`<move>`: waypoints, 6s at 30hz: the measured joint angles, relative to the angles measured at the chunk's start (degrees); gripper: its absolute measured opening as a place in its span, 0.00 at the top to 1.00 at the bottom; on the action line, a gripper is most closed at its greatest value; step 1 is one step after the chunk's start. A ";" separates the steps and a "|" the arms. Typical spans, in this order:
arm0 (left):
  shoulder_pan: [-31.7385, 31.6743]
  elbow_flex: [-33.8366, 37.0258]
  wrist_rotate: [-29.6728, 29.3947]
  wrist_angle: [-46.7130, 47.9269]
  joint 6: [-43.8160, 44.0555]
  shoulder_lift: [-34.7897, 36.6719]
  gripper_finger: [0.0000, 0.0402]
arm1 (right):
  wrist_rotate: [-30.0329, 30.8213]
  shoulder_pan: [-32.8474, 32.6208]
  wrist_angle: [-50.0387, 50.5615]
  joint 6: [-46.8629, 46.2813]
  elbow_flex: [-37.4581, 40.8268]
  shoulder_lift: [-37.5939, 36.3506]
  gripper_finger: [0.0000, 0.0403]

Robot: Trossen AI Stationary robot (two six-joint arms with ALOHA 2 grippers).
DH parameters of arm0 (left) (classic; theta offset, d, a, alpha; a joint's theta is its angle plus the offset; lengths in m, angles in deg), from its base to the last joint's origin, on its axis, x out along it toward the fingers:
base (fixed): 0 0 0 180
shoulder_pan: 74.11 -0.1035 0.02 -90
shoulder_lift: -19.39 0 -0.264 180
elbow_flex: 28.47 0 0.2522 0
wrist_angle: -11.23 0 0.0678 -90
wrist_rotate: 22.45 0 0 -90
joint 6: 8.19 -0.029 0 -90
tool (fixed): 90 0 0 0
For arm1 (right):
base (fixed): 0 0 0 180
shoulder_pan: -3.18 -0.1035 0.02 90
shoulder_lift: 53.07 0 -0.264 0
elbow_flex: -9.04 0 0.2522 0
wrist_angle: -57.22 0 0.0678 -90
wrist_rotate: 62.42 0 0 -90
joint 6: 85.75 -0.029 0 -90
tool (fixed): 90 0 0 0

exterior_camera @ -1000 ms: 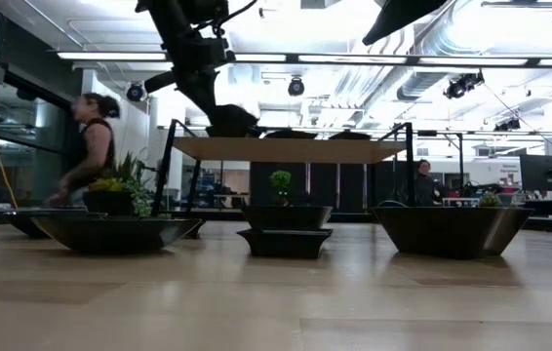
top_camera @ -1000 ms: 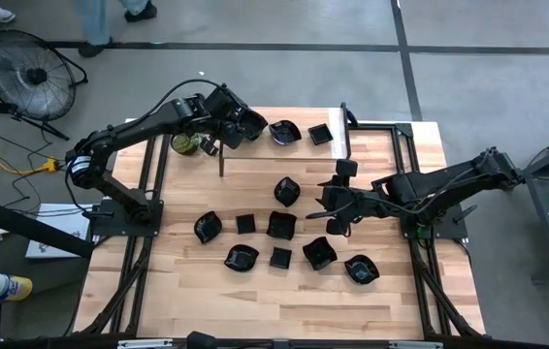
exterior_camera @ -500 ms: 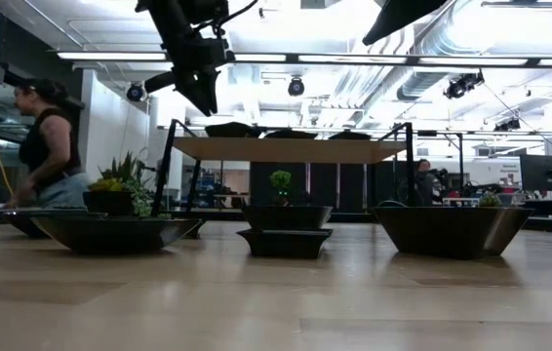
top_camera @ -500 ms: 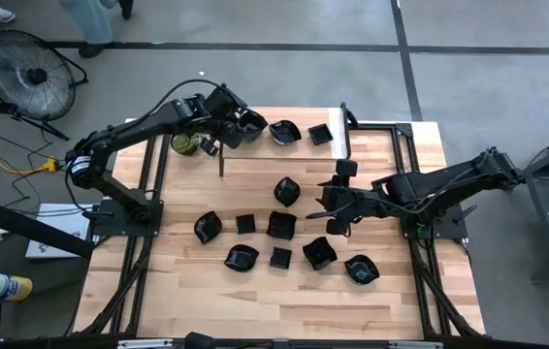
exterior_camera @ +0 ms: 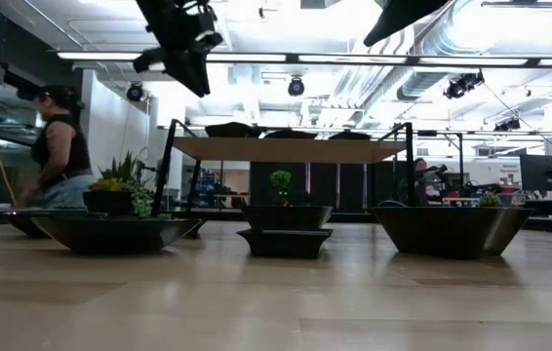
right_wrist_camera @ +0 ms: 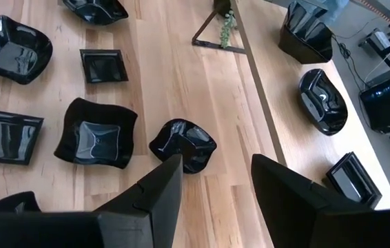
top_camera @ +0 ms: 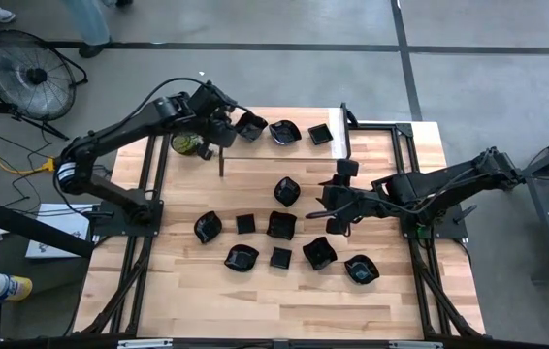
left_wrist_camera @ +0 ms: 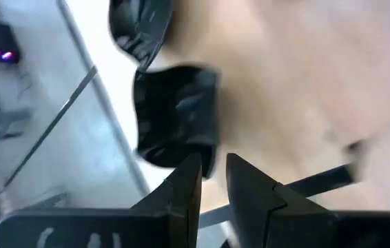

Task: Pick & Place Mini shaped plates
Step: Stack the black leaf-shaped plate on top of the black leaf-shaped plate on the shelf

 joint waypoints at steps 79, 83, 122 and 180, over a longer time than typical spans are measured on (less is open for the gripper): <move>45.35 45.99 -11.72 -2.48 110.44 17.05 0.63 | -1.72 10.03 -5.07 -13.88 23.59 -0.90 0.57; 45.35 45.99 -10.90 -2.66 114.76 17.05 0.58 | -2.10 10.03 -8.35 -13.92 26.38 -0.90 0.57; 45.33 55.83 -8.33 -17.27 124.59 16.59 0.58 | -0.39 5.79 -17.11 -13.93 27.91 -0.90 0.57; 47.94 38.50 -23.71 -11.23 93.48 16.74 1.00 | -2.27 4.24 -16.84 -15.57 27.91 -0.90 0.57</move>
